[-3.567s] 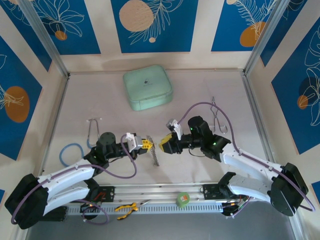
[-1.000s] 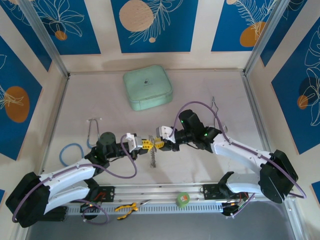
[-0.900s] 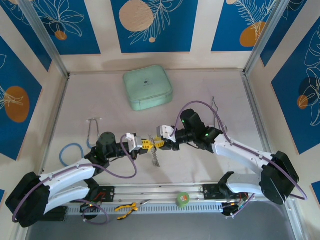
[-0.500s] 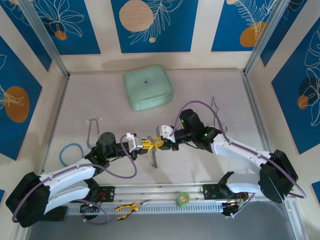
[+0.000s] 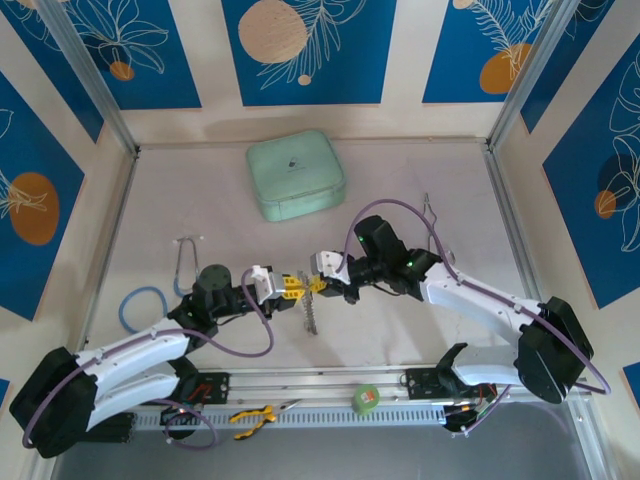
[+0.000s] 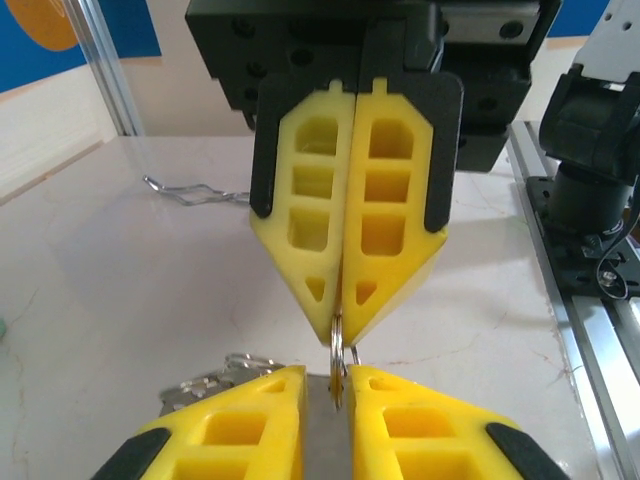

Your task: Put the keys on the keyring

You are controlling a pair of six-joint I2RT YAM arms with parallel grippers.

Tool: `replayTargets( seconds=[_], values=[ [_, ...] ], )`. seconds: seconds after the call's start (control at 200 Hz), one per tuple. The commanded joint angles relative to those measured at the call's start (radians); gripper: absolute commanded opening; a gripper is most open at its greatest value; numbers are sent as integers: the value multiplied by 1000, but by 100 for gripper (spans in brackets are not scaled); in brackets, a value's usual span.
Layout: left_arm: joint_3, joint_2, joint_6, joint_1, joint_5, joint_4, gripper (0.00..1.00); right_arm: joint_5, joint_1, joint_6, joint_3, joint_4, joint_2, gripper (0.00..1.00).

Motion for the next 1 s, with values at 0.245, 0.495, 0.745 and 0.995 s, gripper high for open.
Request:
replayTargets(
  seconds=[0.245, 0.495, 0.745, 0.995],
  values=[
    [87, -12, 57, -5, -12, -153, 21, 160, 86, -151, 210, -296, 79, 0],
    [113, -9, 76, -5, -1, -194, 11, 288, 156, -217, 358, -462, 170, 0],
    [92, -21, 72, -6, 14, -170, 0, 57, 58, -97, 245, -293, 58, 25],
    [-4, 6, -24, -6, 64, 151, 0, -83, 2, 45, 73, -70, 7, 32]
  ],
)
